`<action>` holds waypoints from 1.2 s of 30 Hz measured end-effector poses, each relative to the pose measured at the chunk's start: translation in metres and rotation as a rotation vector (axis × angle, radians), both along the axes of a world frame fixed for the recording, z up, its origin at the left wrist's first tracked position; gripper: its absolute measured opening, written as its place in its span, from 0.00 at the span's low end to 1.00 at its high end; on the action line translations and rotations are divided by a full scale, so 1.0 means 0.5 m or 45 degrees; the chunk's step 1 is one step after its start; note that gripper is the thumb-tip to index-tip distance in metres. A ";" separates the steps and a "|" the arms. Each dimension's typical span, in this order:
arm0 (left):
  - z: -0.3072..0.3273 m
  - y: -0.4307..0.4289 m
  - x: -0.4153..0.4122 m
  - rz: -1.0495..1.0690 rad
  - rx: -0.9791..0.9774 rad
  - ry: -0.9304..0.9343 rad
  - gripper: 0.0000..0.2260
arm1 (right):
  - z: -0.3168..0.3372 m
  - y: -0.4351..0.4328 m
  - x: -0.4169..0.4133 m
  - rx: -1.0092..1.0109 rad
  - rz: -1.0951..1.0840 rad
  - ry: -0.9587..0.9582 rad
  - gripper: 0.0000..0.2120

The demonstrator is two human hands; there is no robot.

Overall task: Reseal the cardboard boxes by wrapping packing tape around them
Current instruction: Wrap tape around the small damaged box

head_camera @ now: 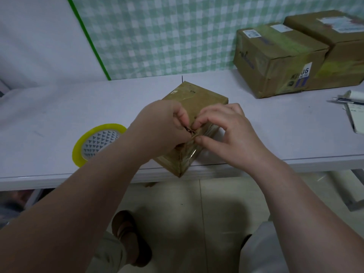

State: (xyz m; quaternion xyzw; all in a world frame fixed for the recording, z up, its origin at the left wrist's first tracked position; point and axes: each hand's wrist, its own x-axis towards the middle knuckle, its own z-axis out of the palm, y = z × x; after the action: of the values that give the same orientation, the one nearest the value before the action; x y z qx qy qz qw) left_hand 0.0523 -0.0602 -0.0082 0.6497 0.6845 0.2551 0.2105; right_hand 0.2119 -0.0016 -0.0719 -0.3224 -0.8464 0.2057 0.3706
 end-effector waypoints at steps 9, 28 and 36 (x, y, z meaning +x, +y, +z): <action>-0.009 -0.004 0.009 0.115 0.041 -0.163 0.09 | 0.002 -0.003 0.002 -0.075 0.049 0.086 0.08; 0.001 -0.007 -0.009 0.007 -0.062 -0.257 0.07 | -0.003 -0.039 -0.017 0.482 -0.113 -0.077 0.05; 0.008 -0.016 -0.041 -0.071 -0.017 -0.203 0.15 | -0.001 -0.044 -0.017 0.276 -0.107 -0.038 0.07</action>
State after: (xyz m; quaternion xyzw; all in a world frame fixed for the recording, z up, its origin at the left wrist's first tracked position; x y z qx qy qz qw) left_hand 0.0317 -0.0680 -0.0041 0.6448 0.6488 0.2954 0.2756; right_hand 0.2033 -0.0236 -0.0723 -0.3186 -0.8549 0.0923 0.3988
